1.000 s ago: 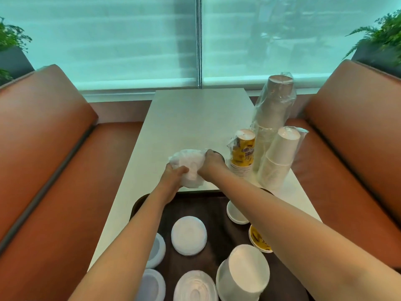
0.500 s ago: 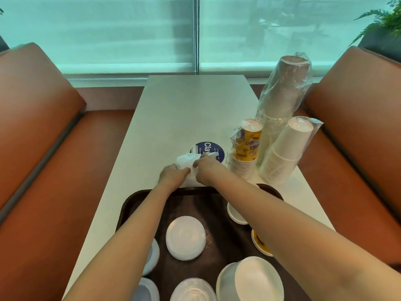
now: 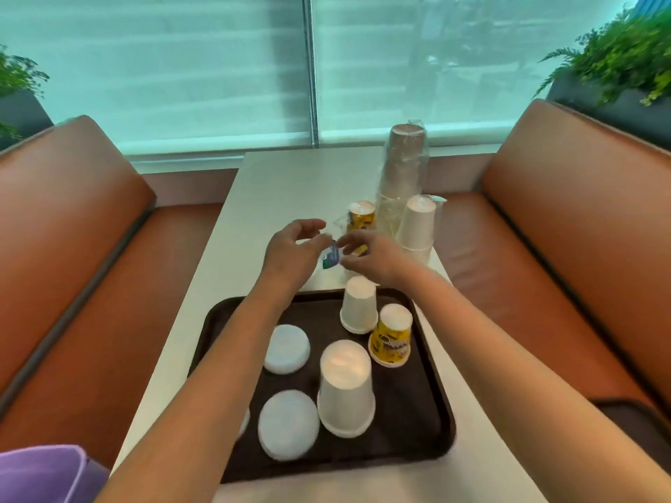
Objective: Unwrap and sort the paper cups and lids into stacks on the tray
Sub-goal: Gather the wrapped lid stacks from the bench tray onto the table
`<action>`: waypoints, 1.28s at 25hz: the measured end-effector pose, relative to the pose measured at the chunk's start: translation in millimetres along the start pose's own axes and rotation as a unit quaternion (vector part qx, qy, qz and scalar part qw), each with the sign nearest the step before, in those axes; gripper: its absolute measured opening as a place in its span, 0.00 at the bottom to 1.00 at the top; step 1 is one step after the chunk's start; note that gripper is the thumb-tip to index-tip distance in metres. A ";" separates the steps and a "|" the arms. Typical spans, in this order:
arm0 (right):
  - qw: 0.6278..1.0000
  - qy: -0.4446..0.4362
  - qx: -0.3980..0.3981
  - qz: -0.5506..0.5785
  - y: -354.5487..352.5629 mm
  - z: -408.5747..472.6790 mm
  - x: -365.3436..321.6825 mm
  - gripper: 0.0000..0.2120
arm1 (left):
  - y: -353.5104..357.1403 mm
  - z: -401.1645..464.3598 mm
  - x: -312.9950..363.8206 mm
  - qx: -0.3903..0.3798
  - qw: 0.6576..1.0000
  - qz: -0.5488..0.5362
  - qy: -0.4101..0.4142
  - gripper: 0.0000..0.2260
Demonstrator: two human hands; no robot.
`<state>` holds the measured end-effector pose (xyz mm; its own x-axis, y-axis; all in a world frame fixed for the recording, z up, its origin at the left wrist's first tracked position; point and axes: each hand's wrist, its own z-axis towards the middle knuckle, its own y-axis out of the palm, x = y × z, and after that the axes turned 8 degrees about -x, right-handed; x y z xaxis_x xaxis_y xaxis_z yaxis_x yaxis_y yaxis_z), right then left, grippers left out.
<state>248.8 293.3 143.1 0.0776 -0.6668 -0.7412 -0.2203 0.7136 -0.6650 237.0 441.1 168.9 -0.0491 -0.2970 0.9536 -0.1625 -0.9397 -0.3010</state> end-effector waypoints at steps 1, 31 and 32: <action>1.000 0.003 0.011 0.008 -11.0 -18.3 5.4 0.14 | 15.9 -15.8 13.8 -0.018 1.000 0.000 0.009 0.07; 0.848 0.459 0.068 0.256 40.1 -327.8 531.0 0.33 | 529.0 -162.5 -183.2 -0.214 0.818 0.278 -0.457 0.36; 0.840 0.458 0.083 0.278 41.3 -321.7 533.4 0.35 | 526.3 -163.0 -187.6 -0.221 0.809 0.254 -0.481 0.38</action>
<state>-31.7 -102.0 -250.3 -0.7904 -0.0520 -0.6103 0.1695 0.9389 -0.2996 0.0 29.9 -168.1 0.5351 -0.8208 0.1998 -0.7099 -0.5651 -0.4204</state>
